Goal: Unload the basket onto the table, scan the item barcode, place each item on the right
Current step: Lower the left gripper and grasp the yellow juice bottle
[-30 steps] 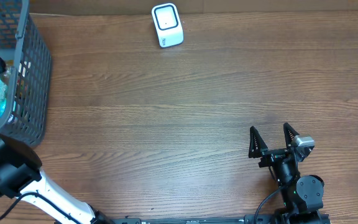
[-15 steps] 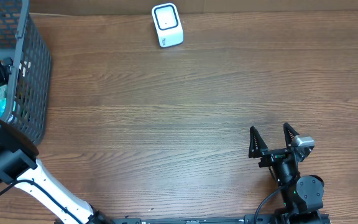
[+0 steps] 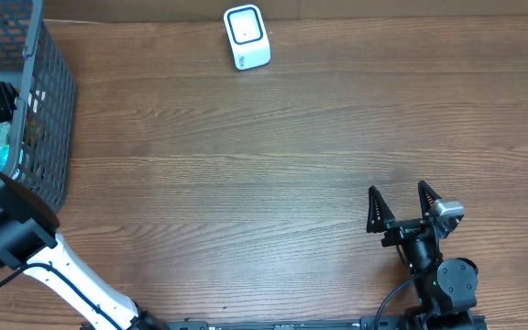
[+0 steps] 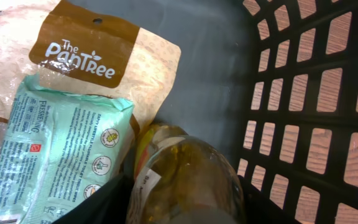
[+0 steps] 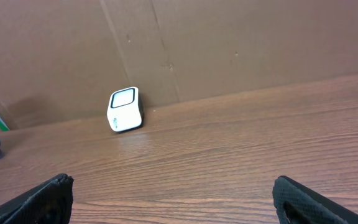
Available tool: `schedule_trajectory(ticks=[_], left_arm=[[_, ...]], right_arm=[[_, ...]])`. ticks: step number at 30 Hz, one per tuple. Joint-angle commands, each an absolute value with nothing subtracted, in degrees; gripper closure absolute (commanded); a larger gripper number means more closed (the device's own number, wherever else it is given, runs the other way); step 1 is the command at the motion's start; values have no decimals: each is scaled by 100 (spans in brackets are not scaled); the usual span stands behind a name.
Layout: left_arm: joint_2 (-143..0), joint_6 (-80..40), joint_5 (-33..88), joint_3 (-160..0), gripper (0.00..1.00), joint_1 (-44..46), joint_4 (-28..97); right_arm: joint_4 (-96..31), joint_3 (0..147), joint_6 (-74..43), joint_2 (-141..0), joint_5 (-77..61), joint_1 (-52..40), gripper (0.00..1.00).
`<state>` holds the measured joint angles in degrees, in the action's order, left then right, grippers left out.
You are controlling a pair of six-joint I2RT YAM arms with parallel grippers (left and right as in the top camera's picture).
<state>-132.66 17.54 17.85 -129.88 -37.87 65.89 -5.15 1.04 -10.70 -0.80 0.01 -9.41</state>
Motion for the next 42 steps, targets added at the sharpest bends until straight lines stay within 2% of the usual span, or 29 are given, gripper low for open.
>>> schedule_trajectory(ticks=[1, 4, 15, 20, 30, 42], left_arm=[[-13340, 1516, 1907, -13023, 43, -3767, 6534], [-13340, 1476, 1909, -13023, 35, -3763, 6514], [-13349, 1476, 1739, -12768, 31, -3701, 6436], [-13349, 1476, 1743, -12589, 33, -3701, 6346], [-13297, 1313, 1741, -12925, 53, -3704, 6342], [-11970, 405, 1737, -13719, 56, -3704, 6259]], right_arm=[[-478, 45, -1070, -16, 30, -934, 0], [-480, 45, -1070, -16, 30, -934, 0], [-478, 45, -1070, -16, 30, -934, 0], [-480, 45, -1070, -16, 30, -934, 0], [-480, 45, -1070, -16, 30, -934, 0], [-480, 45, -1070, -19, 30, -934, 0]])
